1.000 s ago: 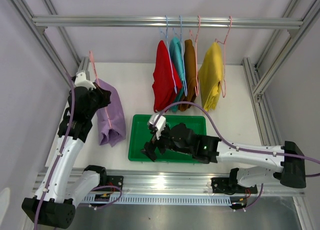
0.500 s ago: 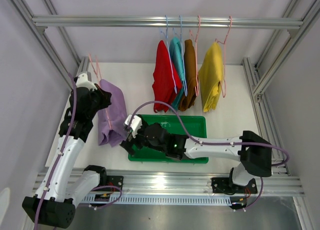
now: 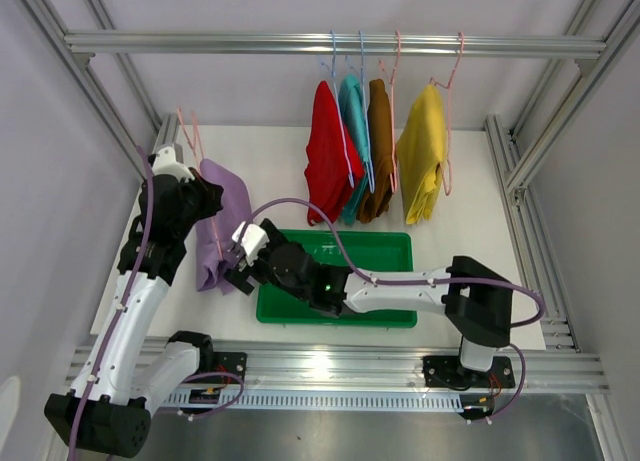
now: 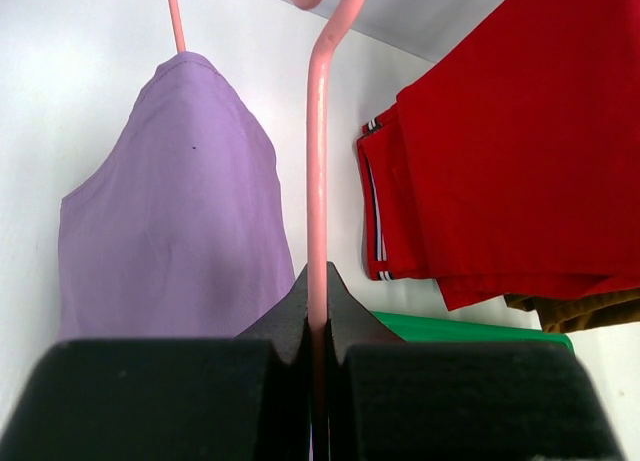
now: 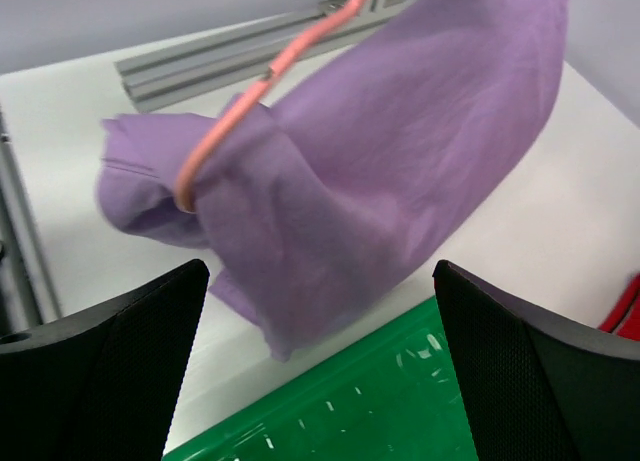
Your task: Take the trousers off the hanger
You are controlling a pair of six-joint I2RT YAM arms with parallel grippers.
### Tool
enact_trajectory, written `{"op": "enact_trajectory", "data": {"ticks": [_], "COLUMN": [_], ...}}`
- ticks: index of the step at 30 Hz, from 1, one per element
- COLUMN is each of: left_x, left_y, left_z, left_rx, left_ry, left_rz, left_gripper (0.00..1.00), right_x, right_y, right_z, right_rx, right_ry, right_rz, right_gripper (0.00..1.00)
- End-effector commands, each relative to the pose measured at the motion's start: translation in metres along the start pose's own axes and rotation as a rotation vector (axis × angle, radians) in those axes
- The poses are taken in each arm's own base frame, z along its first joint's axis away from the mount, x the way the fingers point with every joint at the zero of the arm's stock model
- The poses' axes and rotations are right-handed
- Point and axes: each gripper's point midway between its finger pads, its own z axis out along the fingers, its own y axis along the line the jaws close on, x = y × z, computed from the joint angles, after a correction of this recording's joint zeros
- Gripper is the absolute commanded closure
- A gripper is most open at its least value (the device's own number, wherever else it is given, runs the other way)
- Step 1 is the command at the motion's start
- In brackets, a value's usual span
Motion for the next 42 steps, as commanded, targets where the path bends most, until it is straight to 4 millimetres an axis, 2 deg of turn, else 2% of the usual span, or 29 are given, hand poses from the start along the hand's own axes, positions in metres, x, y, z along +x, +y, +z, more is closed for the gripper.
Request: {"op": "enact_trajectory", "data": {"ticks": [1, 13, 28, 30, 34, 38, 41, 42], "left_x": [-0.011, -0.009, -0.008, -0.007, -0.006, -0.006, -0.006, -0.005], "left_y": [-0.009, -0.012, -0.012, -0.011, -0.012, -0.011, -0.011, -0.011], "left_z": [-0.001, -0.001, 0.001, 0.001, 0.001, 0.002, 0.002, 0.002], "left_rx": [0.045, 0.064, 0.060, 0.057, 0.060, 0.058, 0.058, 0.059], "left_ry": [-0.039, -0.028, -0.019, -0.016, -0.013, -0.010, -0.010, -0.010], "left_rz": [0.019, 0.015, 0.013, 0.013, 0.012, 0.013, 0.013, 0.013], "left_gripper": [1.00, 1.00, 1.00, 0.99, 1.00, 1.00, 1.00, 1.00], "right_x": [-0.027, -0.019, -0.005, -0.004, -0.004, -0.005, -0.007, -0.007], "right_y": [-0.021, -0.040, -0.037, -0.038, -0.041, -0.041, -0.043, -0.042], "right_z": [0.011, 0.023, 0.028, 0.028, 0.028, 0.028, 0.027, 0.026], "right_rx": [0.104, 0.230, 0.327, 0.348, 0.366, 0.366, 0.371, 0.368], "right_ry": [-0.091, -0.135, -0.218, -0.226, -0.240, -0.249, -0.255, -0.256], "right_rz": [-0.006, -0.023, -0.075, -0.085, -0.095, -0.099, -0.099, -0.098], "right_gripper": [0.01, 0.00, 0.00, 0.05, 0.19, 0.42, 0.52, 0.52]}}
